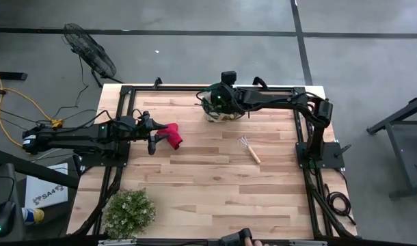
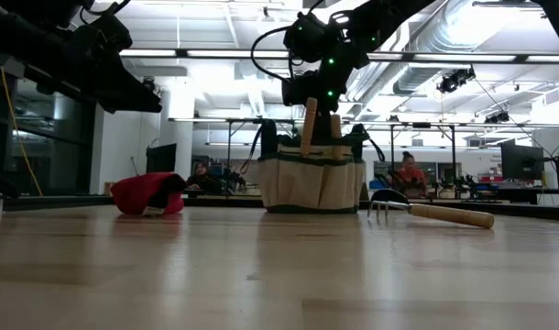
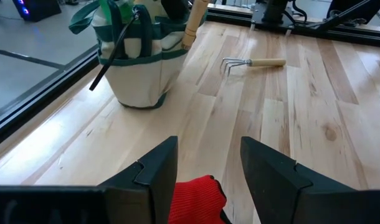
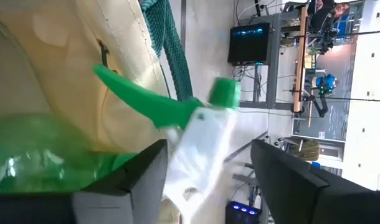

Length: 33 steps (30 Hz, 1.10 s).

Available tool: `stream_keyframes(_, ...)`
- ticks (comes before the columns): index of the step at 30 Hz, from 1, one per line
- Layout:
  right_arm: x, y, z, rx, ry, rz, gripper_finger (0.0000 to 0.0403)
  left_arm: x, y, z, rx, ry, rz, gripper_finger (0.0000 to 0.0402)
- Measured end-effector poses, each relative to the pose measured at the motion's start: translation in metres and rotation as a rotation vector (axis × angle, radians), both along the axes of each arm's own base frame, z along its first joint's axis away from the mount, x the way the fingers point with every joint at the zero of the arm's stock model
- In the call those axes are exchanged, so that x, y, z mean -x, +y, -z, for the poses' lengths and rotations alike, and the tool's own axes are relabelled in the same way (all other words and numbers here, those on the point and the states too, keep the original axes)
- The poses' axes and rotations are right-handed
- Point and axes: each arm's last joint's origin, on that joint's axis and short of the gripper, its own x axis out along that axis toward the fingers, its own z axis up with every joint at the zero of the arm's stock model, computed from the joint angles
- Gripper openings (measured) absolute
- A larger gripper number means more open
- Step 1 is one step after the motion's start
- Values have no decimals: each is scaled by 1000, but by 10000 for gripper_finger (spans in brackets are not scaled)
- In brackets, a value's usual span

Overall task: Pick & Place Garden tools in Gardening bag
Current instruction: Put the green spray bottle into the gardening bag, then put the red gloves into the gardening bag

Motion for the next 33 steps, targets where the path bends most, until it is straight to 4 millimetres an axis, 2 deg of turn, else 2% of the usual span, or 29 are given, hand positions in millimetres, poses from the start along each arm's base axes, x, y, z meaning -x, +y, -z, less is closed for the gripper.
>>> stream_keyframes(8,0,2,0,7,9,0,258,0,0,0,0,0,0,171)
stream_keyframes(15,0,9,-10,33,7,-18,260,0,0,0,0,0,0,171)
stream_keyframes(22,10,16,-39,63,-83,-10,260,0,0,0,0,-1,-1,171)
stream_keyframes(27,25,23,-68,52,-258,48,259,0,0,0,0,-2,-11,171)
stream_keyframes(33,50,42,-92,-142,-449,69,260,-1,1,1,-27,15,-35,171)
